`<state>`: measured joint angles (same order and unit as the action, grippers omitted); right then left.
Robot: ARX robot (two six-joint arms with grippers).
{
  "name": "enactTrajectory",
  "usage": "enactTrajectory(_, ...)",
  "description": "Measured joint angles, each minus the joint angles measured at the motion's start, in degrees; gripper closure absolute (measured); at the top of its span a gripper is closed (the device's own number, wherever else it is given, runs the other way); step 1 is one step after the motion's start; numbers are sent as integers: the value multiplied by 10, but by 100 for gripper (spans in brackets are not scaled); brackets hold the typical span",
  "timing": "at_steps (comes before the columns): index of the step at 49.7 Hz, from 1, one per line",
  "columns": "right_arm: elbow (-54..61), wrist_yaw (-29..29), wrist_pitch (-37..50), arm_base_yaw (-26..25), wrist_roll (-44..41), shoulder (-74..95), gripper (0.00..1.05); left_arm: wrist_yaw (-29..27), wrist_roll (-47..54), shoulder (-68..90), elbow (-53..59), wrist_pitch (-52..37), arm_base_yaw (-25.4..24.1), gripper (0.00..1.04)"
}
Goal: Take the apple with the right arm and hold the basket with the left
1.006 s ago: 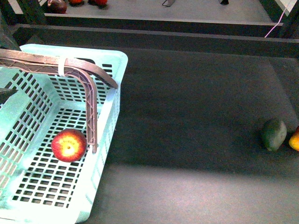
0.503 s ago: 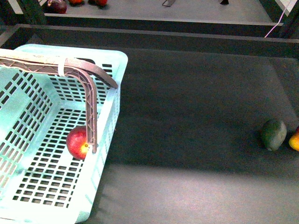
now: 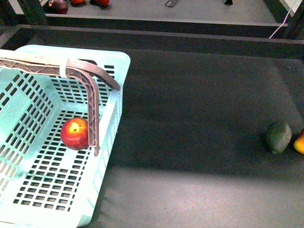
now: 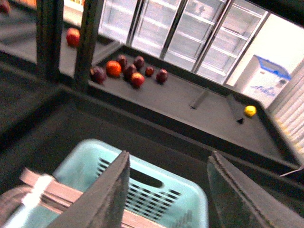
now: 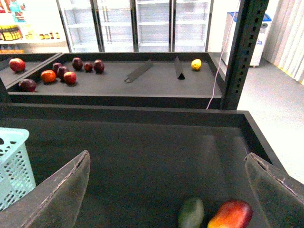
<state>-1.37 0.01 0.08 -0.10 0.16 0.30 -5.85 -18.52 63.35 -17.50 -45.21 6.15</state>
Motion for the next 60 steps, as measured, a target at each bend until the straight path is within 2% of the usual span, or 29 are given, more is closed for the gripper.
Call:
enactTrajectory(6, 0, 0, 0, 0, 0, 0, 9, 11, 122, -42, 38, -5, -12, 76)
enactTrajectory(9, 0, 0, 0, 0, 0, 0, 9, 16, 149, -62, 60, 2, -16, 88)
enactTrajectory(11, 0, 0, 0, 0, 0, 0, 9, 49, 162, -83, 74, 9, -36, 99)
enactTrajectory(13, 0, 0, 0, 0, 0, 0, 9, 55, 165, -93, 81, 12, -45, 102)
enactTrajectory(16, 0, 0, 0, 0, 0, 0, 9, 54, 171, -118, 93, 22, -58, 101)
enactTrajectory(31, 0, 0, 0, 0, 0, 0, 9, 58, 177, -245, 142, 101, -59, 101)
enactTrajectory(35, 0, 0, 0, 0, 0, 0, 9, 58, 177, -256, 165, 84, -59, 101)
enactTrajectory(60, 0, 0, 0, 0, 0, 0, 9, 59, 179, -407, 167, 227, -59, 101)
